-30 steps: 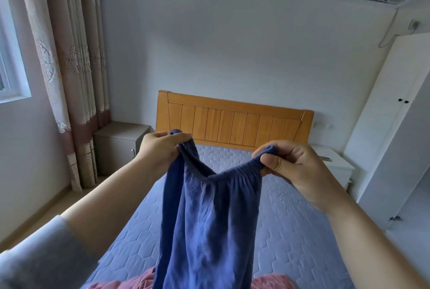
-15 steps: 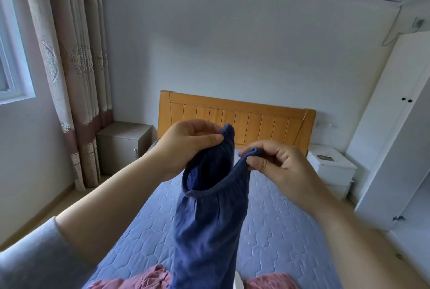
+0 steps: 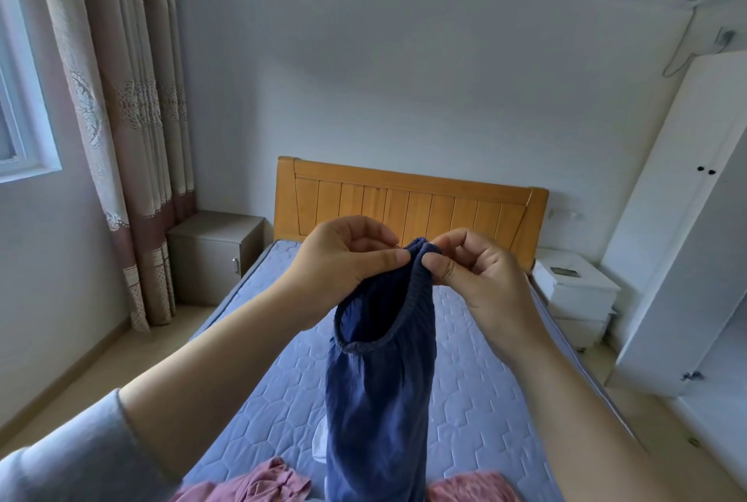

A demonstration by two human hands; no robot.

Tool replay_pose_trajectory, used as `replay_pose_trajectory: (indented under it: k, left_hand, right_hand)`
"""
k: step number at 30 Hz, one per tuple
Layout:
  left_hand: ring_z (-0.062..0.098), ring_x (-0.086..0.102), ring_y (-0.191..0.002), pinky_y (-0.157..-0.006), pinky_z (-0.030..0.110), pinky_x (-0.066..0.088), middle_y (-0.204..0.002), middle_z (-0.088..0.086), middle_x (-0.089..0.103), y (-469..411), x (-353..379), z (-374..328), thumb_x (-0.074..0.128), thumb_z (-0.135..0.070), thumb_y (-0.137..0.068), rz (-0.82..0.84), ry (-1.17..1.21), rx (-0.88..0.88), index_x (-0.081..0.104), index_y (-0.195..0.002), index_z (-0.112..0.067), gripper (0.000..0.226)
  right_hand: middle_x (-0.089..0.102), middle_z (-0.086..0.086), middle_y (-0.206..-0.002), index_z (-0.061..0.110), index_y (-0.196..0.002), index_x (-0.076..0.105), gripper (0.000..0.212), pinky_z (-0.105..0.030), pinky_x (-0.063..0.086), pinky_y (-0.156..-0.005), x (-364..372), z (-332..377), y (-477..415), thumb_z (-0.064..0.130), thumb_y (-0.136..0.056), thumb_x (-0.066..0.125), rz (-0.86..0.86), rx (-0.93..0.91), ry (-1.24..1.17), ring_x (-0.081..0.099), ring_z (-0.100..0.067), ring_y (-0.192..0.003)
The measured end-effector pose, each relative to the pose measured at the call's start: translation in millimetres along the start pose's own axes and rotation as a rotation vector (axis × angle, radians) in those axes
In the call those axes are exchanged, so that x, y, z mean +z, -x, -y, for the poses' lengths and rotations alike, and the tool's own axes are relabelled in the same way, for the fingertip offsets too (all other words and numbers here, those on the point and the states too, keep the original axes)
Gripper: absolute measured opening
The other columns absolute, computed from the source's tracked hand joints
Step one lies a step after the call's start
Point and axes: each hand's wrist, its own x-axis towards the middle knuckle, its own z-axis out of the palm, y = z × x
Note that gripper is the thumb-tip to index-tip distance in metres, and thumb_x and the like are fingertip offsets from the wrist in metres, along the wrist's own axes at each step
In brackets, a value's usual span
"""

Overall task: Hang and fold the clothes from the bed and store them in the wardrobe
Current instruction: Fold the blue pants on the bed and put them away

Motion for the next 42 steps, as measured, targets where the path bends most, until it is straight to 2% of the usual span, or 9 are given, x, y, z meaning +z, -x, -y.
replay_pose_trajectory:
  k: [8,16,20,27,30,34,36,38,42]
  left_hand:
    - [0.007,0.065,-0.062,-0.058,0.03,0.056,-0.076,-0.005,0.07,3.2,-3.4,27.6,0.076,-0.01,-0.07,-0.015,-0.393,0.107,0.06,-0.075,-0.029,0.026]
    - [0.008,0.047,-0.057,-0.051,0.023,0.04,-0.067,-0.01,0.054,5.7,-12.9,47.9,0.066,-0.051,-0.053,-0.164,-0.748,0.093,0.044,-0.069,-0.027,0.036]
    - [0.006,0.048,-0.06,-0.047,0.021,0.036,-0.074,-0.008,0.056,-0.2,-6.7,46.2,0.068,-0.027,-0.072,-0.025,-0.898,-0.068,0.047,-0.071,-0.025,0.021]
    - [0.016,0.067,-0.065,-0.063,0.027,0.058,-0.08,0.011,0.068,-4.0,-42.6,17.8,0.056,0.008,-0.089,0.304,0.03,-0.421,0.061,-0.098,-0.007,0.018]
    - [0.02,0.063,-0.07,-0.065,0.029,0.057,-0.087,0.014,0.064,-3.4,-44.2,11.8,0.044,0.009,-0.095,0.443,0.13,-0.412,0.057,-0.11,-0.011,0.028]
    - [0.029,0.052,-0.087,-0.066,0.027,0.053,-0.104,0.013,0.063,-1.0,-29.7,12.3,0.037,-0.003,-0.098,0.428,-0.017,-0.369,0.063,-0.118,-0.021,0.037]
    - [0.026,0.064,-0.1,-0.077,0.028,0.055,-0.114,0.005,0.068,0.6,-23.6,9.5,0.053,-0.034,-0.097,0.423,-0.127,-0.325,0.062,-0.119,-0.028,0.024]
    - [0.012,0.07,-0.096,-0.079,0.027,0.057,-0.106,-0.003,0.072,2.0,-20.1,7.6,0.071,-0.061,-0.074,0.402,-0.362,-0.246,0.05,-0.123,-0.036,0.059]
    - [0.009,0.063,-0.079,-0.066,0.027,0.056,-0.088,-0.01,0.065,1.3,-10.7,13.1,0.075,-0.05,-0.074,0.265,-0.746,0.027,0.032,-0.131,-0.042,0.072]
  right_hand:
    - [0.071,0.006,-0.077,0.028,-0.075,0.072,0.008,-0.02,0.055,-0.073,-4.2,-10.1,-0.7,0.023,-0.071,0.077,-0.103,-0.041,-0.039,0.065,-0.009,-0.075]
    - [0.07,0.008,-0.074,0.023,-0.076,0.07,0.011,-0.018,0.054,-0.071,-2.6,-12.3,-2.9,0.027,-0.068,0.076,-0.072,-0.089,-0.049,0.064,-0.006,-0.072]
    - [0.069,0.011,-0.072,0.024,-0.074,0.07,0.01,-0.012,0.049,-0.066,5.1,-14.4,-4.1,0.016,-0.073,0.077,-0.03,-0.117,-0.037,0.062,-0.001,-0.069]
    - [0.068,0.013,-0.073,0.021,-0.08,0.067,0.016,-0.013,0.051,-0.069,-17.2,-28.8,-2.3,0.007,-0.082,0.073,-0.127,-0.047,0.094,0.062,-0.001,-0.071]
    - [0.068,0.008,-0.077,0.018,-0.083,0.066,0.011,-0.018,0.054,-0.073,-16.7,-34.7,-0.9,0.009,-0.084,0.072,-0.152,0.005,0.052,0.064,-0.007,-0.076]
    - [0.068,0.002,-0.081,0.019,-0.087,0.065,0.012,-0.026,0.056,-0.079,-9.1,-34.2,-3.8,0.008,-0.086,0.071,-0.166,0.034,-0.019,0.065,-0.012,-0.082]
    - [0.068,0.0,-0.082,0.018,-0.088,0.065,0.012,-0.032,0.057,-0.082,-4.2,-31.4,-6.3,0.008,-0.086,0.071,-0.168,0.038,-0.023,0.065,-0.015,-0.082]
    - [0.069,0.0,-0.081,0.016,-0.09,0.064,0.011,-0.033,0.058,-0.081,0.5,-27.9,-9.6,0.008,-0.086,0.071,-0.166,0.027,-0.005,0.066,-0.016,-0.082]
    - [0.07,0.002,-0.08,0.016,-0.091,0.064,0.012,-0.028,0.059,-0.078,7.8,-21.2,-13.5,0.01,-0.085,0.072,-0.156,0.014,-0.021,0.068,-0.014,-0.081]
